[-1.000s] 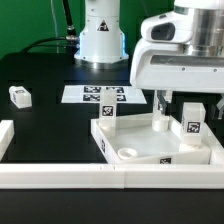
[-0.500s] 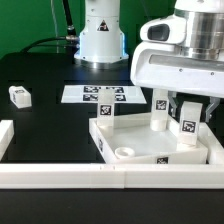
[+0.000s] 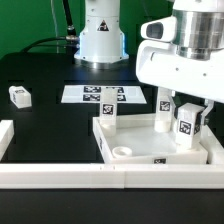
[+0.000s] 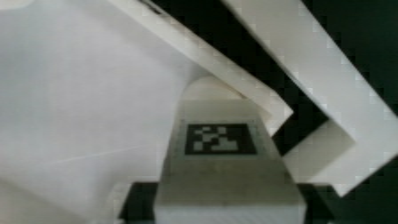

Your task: Assemble square table

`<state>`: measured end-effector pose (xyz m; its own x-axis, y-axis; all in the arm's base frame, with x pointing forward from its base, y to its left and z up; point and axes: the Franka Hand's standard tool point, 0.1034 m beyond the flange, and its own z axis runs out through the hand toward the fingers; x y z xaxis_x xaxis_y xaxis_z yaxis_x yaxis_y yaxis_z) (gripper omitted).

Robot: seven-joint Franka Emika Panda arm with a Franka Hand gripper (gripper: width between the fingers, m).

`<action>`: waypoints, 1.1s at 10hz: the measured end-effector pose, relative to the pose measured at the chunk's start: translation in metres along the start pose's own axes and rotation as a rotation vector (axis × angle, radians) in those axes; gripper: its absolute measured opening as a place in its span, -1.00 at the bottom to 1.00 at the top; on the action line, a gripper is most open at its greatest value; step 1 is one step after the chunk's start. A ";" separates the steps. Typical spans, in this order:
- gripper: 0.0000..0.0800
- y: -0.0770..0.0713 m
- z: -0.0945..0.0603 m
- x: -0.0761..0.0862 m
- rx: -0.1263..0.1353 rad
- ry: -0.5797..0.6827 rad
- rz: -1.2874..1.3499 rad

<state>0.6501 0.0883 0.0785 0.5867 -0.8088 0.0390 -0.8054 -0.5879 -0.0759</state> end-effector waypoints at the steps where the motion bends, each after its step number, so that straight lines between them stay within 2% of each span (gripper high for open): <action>1: -0.28 -0.004 0.000 0.000 0.018 0.003 0.159; 2: -0.27 -0.007 0.001 -0.004 0.027 0.003 0.322; 4: -0.27 -0.020 0.001 -0.004 0.148 -0.014 0.623; 5: -0.27 -0.025 0.001 -0.006 0.169 -0.019 0.710; 6: -0.27 -0.025 0.001 -0.006 0.171 -0.018 0.713; 8: 0.38 -0.025 0.002 -0.006 0.170 -0.018 0.708; 9: 0.38 -0.025 0.002 -0.006 0.169 -0.017 0.698; 10: 0.57 -0.025 0.001 -0.008 0.160 -0.013 0.614; 11: 0.61 -0.029 -0.003 -0.016 0.128 -0.033 0.457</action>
Offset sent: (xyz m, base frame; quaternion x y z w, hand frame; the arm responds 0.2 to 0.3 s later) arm 0.0102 0.0307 -0.0009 0.1689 -0.0626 0.4263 0.8865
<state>0.6637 0.1177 0.0830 0.1787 -0.9822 -0.0582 -0.9660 -0.1639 -0.2001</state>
